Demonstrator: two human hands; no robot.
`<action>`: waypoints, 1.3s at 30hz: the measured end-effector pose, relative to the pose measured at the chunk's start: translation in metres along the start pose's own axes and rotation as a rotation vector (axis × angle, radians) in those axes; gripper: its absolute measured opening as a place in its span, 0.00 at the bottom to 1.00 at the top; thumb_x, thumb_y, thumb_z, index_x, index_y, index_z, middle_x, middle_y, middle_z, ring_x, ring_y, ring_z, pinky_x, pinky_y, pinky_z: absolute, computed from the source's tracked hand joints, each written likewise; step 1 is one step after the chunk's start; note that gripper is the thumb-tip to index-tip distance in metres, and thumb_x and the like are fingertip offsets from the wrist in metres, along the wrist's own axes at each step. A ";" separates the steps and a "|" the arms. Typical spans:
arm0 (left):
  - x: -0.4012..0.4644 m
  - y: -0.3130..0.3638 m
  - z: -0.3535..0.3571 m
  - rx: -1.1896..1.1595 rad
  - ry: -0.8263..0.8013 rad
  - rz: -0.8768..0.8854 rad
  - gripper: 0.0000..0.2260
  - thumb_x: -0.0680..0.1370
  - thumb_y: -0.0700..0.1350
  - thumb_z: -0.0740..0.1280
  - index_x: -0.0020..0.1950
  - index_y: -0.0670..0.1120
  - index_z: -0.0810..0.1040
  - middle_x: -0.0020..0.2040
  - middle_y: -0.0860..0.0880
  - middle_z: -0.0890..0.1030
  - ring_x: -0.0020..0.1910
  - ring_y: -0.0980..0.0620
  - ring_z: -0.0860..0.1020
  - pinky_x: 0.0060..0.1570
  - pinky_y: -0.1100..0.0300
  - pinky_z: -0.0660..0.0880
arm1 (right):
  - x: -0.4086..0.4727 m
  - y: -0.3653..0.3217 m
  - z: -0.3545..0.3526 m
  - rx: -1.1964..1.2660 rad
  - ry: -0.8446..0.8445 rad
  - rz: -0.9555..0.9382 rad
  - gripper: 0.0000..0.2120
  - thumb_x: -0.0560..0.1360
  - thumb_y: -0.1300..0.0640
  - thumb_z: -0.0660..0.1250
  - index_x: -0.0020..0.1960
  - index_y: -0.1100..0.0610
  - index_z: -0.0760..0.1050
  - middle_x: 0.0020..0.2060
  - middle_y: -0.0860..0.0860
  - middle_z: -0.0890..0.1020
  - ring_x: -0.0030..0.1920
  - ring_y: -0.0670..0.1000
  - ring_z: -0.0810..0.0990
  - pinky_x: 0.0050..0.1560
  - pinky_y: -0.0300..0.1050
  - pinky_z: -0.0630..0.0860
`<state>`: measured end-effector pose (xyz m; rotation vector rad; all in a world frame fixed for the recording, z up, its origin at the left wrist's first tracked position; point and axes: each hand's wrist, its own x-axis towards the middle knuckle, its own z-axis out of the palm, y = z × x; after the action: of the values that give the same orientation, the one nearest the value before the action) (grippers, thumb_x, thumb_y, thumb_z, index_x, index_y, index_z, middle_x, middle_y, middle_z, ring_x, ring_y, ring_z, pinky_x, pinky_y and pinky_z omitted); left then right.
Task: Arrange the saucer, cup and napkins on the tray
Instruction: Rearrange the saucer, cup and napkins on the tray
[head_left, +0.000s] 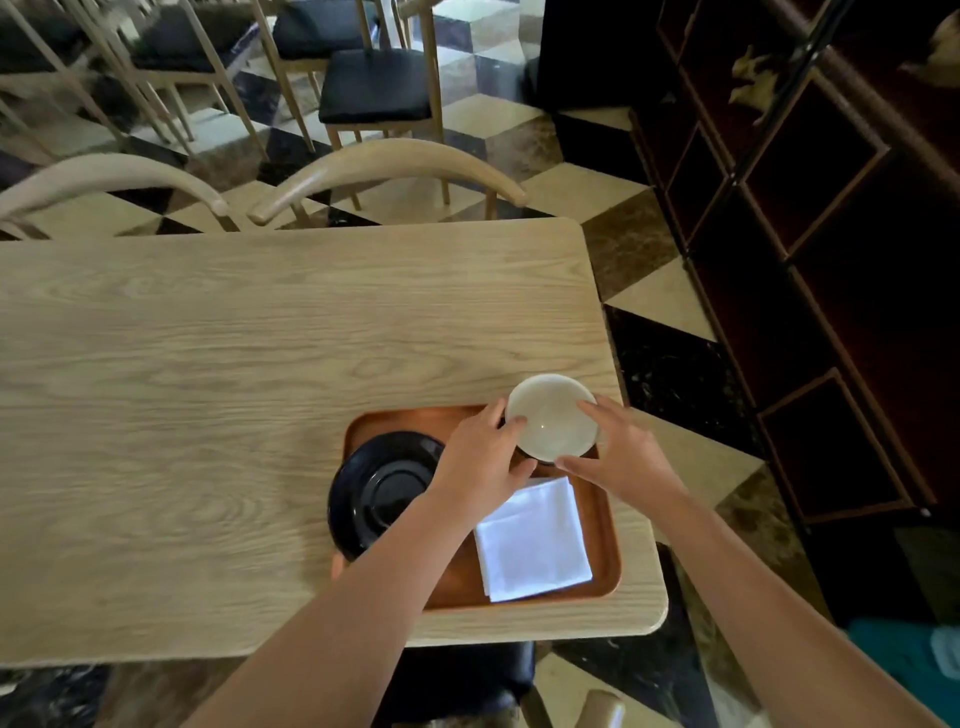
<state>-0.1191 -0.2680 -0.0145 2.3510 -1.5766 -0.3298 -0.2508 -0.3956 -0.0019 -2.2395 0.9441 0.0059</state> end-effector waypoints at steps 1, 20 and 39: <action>0.001 -0.001 0.002 -0.036 0.017 -0.012 0.19 0.72 0.49 0.70 0.60 0.42 0.75 0.64 0.43 0.72 0.54 0.42 0.76 0.52 0.52 0.74 | 0.000 0.000 0.000 0.017 0.004 0.011 0.38 0.67 0.51 0.75 0.71 0.55 0.62 0.73 0.51 0.63 0.71 0.52 0.63 0.68 0.43 0.60; -0.029 -0.020 0.008 -0.110 0.128 0.000 0.15 0.70 0.50 0.71 0.50 0.41 0.78 0.65 0.45 0.74 0.53 0.45 0.78 0.40 0.53 0.79 | -0.018 -0.016 0.013 0.076 0.025 -0.057 0.38 0.65 0.51 0.75 0.69 0.53 0.61 0.64 0.51 0.72 0.60 0.52 0.73 0.55 0.45 0.71; -0.132 0.023 0.058 0.015 0.054 0.120 0.20 0.70 0.46 0.73 0.60 0.47 0.74 0.60 0.46 0.79 0.57 0.48 0.78 0.53 0.53 0.79 | -0.084 0.045 0.063 -0.335 0.144 -0.506 0.32 0.67 0.55 0.74 0.68 0.55 0.67 0.68 0.57 0.71 0.69 0.56 0.68 0.63 0.54 0.72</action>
<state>-0.2084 -0.1606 -0.0567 2.2441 -1.6912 -0.2268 -0.3251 -0.3266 -0.0549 -2.7661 0.4448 -0.2439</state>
